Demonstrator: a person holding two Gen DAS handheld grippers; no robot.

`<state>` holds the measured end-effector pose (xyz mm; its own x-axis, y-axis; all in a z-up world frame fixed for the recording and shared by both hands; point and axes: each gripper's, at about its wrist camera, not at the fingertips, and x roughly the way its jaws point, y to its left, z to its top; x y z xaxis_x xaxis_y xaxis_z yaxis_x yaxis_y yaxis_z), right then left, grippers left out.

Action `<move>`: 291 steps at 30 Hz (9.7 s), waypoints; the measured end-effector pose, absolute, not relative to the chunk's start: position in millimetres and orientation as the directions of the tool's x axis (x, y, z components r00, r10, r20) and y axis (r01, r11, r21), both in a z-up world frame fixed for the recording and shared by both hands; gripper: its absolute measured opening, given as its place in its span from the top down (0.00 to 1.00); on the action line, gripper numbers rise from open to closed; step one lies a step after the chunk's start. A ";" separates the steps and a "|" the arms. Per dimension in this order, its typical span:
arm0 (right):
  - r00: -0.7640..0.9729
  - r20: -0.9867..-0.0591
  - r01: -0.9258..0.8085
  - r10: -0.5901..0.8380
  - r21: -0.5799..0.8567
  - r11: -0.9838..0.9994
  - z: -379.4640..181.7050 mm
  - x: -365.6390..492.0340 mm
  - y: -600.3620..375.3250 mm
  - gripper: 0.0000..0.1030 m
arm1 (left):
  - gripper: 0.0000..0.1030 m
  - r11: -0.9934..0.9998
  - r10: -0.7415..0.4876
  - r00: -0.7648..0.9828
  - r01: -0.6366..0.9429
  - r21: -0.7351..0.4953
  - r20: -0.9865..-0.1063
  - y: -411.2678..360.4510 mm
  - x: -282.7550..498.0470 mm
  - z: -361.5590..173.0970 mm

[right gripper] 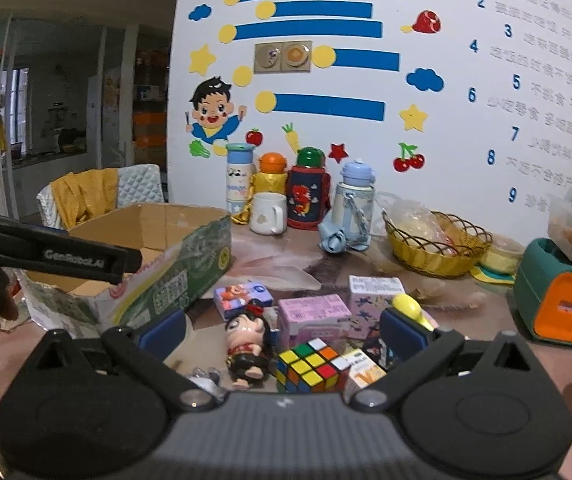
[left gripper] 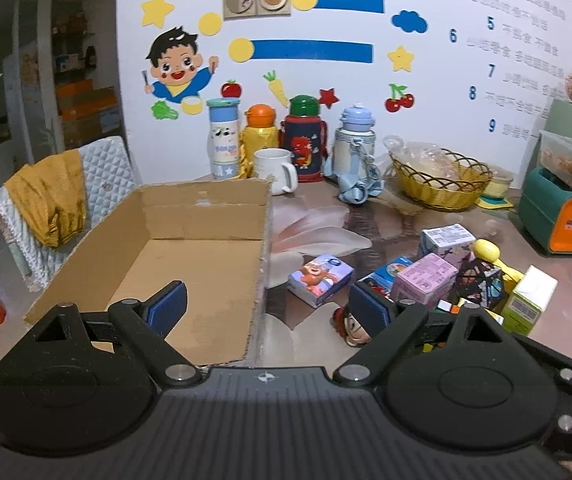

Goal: Organize rigid objects
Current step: 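Grasp the panda figurine with the left tool while the right grasps the pink card box, then carry both items over the cardboard box and open both tools to drop them, then grasp the Rubik's cube with the left tool while the right grasps the white-green carton, then carry the cube and the carton over the cardboard box with both tools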

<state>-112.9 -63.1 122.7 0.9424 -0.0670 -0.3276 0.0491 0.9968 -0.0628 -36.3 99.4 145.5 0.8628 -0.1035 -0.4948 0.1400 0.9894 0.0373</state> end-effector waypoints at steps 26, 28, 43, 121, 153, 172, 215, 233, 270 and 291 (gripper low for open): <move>0.793 -0.591 0.232 -0.148 0.068 0.970 54.2 -94.1 -132.7 0.11 | 0.00 0.907 -0.265 0.755 0.405 0.110 -0.599 49.1 -52.6 58.7; 0.785 -0.602 0.228 -0.147 0.060 0.972 49.1 -89.0 -132.7 0.14 | 0.00 0.915 -0.249 0.742 0.391 0.101 -0.622 49.0 -43.0 50.3; 0.759 -0.643 0.194 -0.100 0.077 0.978 29.3 -74.0 -143.0 0.55 | 0.34 0.936 -0.234 0.658 0.351 0.016 -0.715 39.8 -11.5 22.0; 0.871 -0.437 -0.242 0.225 0.016 0.970 131.5 -17.4 -0.7 0.25 | 0.04 0.996 0.093 0.849 -0.075 0.056 -0.519 150.6 30.7 138.6; 0.912 -0.409 -0.001 0.020 0.048 0.999 124.8 -70.1 -98.5 0.12 | 0.03 0.980 -0.075 0.848 0.160 0.119 -0.525 60.3 19.5 134.9; 0.865 -0.479 0.204 -0.150 0.061 0.977 103.7 -82.9 -169.5 0.09 | 0.02 0.945 -0.223 0.800 0.318 0.078 -0.557 24.4 7.8 117.3; 0.804 -0.575 0.182 -0.149 0.001 0.983 52.3 -18.2 -224.9 0.09 | 0.38 0.834 -0.428 0.647 0.552 0.001 -0.631 -39.8 14.6 35.4; 0.809 -0.558 0.217 -0.183 -0.006 0.976 72.9 -34.4 -206.6 0.09 | 0.39 0.849 -0.462 0.669 0.523 -0.074 -0.582 -10.2 6.3 74.3; 0.909 -0.399 -0.103 0.121 0.067 0.992 137.2 -38.0 -97.4 0.09 | 0.39 0.977 -0.212 0.860 0.198 -0.080 -0.464 159.8 -12.4 159.1; 0.870 -0.344 -0.344 0.353 0.089 0.935 161.5 48.3 12.4 0.09 | 0.39 0.994 0.009 0.839 -0.066 -0.085 -0.544 236.3 18.1 123.7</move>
